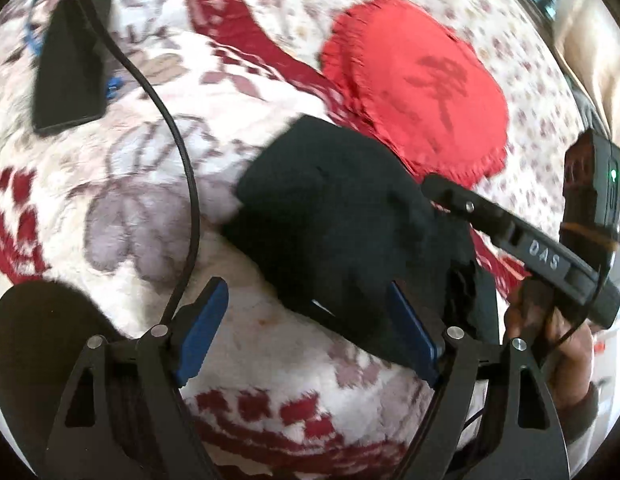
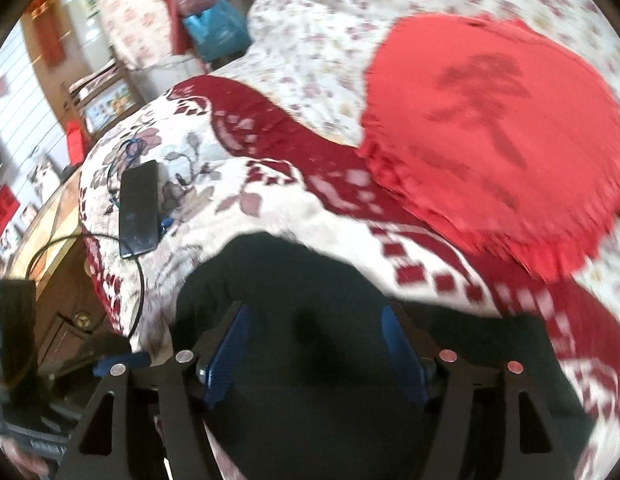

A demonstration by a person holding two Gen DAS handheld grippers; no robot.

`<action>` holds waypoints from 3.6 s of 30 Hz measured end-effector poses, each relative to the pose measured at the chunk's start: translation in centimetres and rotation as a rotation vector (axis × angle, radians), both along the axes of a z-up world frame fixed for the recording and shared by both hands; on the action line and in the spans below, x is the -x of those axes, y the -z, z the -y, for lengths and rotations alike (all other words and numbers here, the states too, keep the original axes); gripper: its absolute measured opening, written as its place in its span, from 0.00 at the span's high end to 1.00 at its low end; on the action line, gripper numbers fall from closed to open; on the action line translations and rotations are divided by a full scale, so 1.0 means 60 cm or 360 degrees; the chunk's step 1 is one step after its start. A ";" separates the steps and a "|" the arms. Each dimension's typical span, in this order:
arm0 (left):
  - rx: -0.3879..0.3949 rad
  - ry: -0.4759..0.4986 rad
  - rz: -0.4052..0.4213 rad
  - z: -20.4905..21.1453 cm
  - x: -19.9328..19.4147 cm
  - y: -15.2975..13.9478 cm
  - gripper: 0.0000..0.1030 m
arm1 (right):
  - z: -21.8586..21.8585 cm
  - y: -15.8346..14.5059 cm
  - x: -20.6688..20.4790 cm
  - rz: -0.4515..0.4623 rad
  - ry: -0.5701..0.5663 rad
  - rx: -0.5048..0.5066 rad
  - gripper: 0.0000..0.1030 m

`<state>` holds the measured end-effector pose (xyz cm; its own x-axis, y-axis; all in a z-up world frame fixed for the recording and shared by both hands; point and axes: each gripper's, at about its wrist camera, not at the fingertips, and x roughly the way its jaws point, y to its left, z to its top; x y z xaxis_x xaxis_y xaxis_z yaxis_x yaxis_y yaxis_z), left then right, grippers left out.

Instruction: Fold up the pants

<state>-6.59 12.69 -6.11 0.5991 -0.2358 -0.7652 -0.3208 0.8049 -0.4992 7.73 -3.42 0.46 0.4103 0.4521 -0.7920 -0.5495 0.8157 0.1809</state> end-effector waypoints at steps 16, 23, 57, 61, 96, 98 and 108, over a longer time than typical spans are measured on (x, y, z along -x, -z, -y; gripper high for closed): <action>0.0052 -0.0080 -0.0017 0.006 -0.057 0.045 0.02 | -0.062 0.115 -0.105 -0.0318 -0.0007 -0.0318 0.46; 0.0019 -0.0004 0.0211 0.021 -0.045 -0.019 0.74 | -0.011 0.055 -0.086 -0.0233 0.0044 -0.0500 0.70; -0.0266 0.0872 0.0394 0.238 -0.070 -0.100 0.40 | 0.372 0.063 0.128 -0.0194 0.0831 -0.0515 0.77; -0.0296 0.0912 0.0403 0.261 -0.073 -0.100 0.40 | 0.365 0.005 0.146 0.0033 0.0790 -0.0335 0.87; -0.0577 0.0909 0.0122 0.350 -0.209 -0.013 0.39 | 0.410 0.048 0.078 -0.0077 0.0931 -0.0145 0.59; -0.0581 0.0904 0.0121 0.353 -0.215 -0.008 0.35 | 0.417 0.063 0.069 -0.0096 0.0951 -0.0169 0.59; -0.0572 0.0880 0.0095 0.357 -0.225 -0.005 0.32 | 0.439 0.068 0.059 -0.0143 0.1008 -0.0207 0.53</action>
<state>6.92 -8.71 -5.83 0.5069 -0.2570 -0.8228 0.2074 0.9628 -0.1730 4.19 -29.74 -3.60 0.5634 0.2394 -0.7907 0.0519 0.9450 0.3231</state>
